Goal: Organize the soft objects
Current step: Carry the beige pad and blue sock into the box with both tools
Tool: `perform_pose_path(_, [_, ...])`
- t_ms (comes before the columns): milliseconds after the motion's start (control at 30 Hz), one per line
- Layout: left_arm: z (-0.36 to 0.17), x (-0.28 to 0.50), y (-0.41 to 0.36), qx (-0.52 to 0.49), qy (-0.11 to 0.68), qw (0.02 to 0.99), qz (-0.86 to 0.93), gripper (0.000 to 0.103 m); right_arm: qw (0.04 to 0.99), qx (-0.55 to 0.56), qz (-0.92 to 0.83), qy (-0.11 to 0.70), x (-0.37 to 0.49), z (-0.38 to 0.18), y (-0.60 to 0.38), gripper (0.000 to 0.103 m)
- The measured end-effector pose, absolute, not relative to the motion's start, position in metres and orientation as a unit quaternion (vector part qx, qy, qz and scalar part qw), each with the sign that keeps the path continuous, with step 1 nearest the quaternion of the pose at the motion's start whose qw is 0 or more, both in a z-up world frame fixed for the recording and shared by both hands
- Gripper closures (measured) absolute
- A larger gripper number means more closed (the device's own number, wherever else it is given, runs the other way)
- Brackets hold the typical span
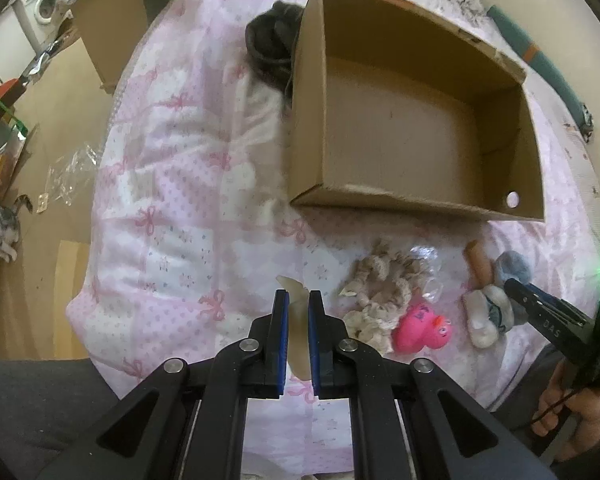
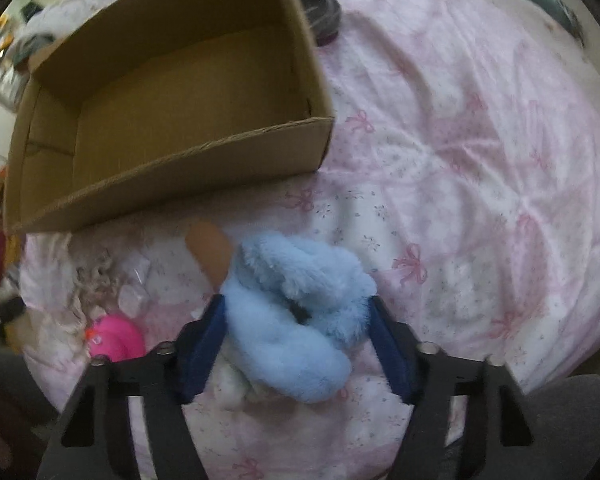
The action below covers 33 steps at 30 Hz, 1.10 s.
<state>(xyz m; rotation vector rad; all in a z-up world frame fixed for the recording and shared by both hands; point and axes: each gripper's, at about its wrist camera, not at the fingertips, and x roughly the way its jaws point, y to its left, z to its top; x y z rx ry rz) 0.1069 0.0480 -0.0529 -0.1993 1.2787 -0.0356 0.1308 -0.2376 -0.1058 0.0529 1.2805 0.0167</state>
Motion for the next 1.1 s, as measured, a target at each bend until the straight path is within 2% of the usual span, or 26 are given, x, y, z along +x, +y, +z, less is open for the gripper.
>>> perform_pose_path(33, [-0.051,0.106,0.047,-0.092,0.593,0.800,-0.019,0.095,0.808,0.020,0.006,0.589,0.129,-0.102,-0.236,0.072])
perform_pose_path(67, [-0.050,0.106,0.046,-0.091,0.592,0.801,-0.022,0.095,0.814,0.021,0.013,0.581,0.126,-0.098,-0.235,0.078])
perform_pose_path(100, [-0.050,0.105,0.046,-0.090,0.591,0.801,-0.022,0.095,0.816,0.028,0.023,0.577,0.124,-0.095,-0.234,0.090])
perform_pose_path(433, [-0.038,0.099,0.046,-0.084,0.566,0.820,-0.012,0.095,0.851,0.081,0.082,0.512,0.104,-0.036,-0.238,0.090])
perform_pose_path(733, [0.001,0.097,0.033,-0.079,0.509,0.855,-0.065,0.095,0.883,0.062,0.157,0.439,0.107,0.005,-0.224,0.090])
perform_pose_path(900, [0.018,0.121,0.021,-0.066,0.492,0.866,-0.067,0.095,0.891,0.060,0.183,0.411,0.124,0.021,-0.218,0.090])
perform_pose_path(1100, [0.028,0.164,0.003,-0.041,0.467,0.880,-0.074,0.095,0.891,0.070,0.194,0.403,0.165,0.013,-0.210,0.090])
